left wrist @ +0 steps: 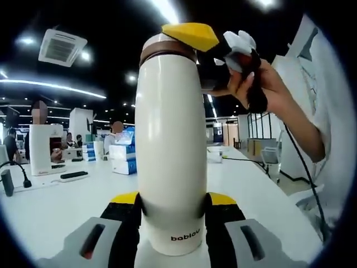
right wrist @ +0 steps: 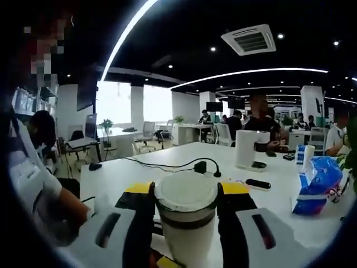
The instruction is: Grasp the water cup twist off the cup lid place the cup lid on the table
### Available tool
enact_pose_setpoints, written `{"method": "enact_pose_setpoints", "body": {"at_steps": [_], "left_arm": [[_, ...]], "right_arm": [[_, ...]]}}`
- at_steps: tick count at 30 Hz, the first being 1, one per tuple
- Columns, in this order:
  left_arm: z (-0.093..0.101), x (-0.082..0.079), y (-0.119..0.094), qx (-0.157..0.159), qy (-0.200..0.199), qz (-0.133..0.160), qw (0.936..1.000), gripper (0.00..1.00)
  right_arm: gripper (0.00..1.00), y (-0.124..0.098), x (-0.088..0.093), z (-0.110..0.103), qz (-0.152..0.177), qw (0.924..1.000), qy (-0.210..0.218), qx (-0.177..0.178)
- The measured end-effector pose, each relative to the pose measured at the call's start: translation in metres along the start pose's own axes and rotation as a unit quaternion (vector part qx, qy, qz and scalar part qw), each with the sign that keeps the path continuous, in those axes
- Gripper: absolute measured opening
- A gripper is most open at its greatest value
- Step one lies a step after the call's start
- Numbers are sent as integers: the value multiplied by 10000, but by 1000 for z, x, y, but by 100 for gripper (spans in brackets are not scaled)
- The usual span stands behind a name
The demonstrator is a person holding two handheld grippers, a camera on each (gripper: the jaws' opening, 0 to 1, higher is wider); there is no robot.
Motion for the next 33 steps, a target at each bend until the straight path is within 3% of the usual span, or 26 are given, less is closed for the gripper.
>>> {"method": "enact_pose_setpoints", "body": {"at_steps": [5, 14, 22, 27, 29, 33], "left_arm": [[0, 0, 0, 14, 38, 13, 10000, 46], [0, 0, 0, 9, 42, 18, 10000, 46], [-1, -1, 1, 12, 22, 21, 10000, 46], [-1, -1, 1, 18, 49, 20, 10000, 46], [0, -1, 1, 21, 57, 25, 10000, 46], [0, -1, 1, 23, 42, 28, 10000, 46]], "right_arm": [[46, 0, -2, 3, -319, 9984, -115, -444], [46, 3, -7, 8, -757, 9887, -321, -1250], [46, 6, -8, 13, -892, 9778, -425, -1846], [46, 5, -9, 16, -1017, 9686, -546, -2204], [46, 6, -9, 15, -988, 9588, -669, -2580], [46, 9, -8, 20, -856, 9483, -623, -2991]]}}
Point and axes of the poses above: the point that each gripper's makers call its tool centre point, and the gripper's own axes: y roughly forward along the fingers, z roughly to its right, x roughly out of its underside, the point moved 6 cm from there along -y, roughly backward along the fingers, and after that the axes turned 10 degrees about y, right-handed, at the moved point
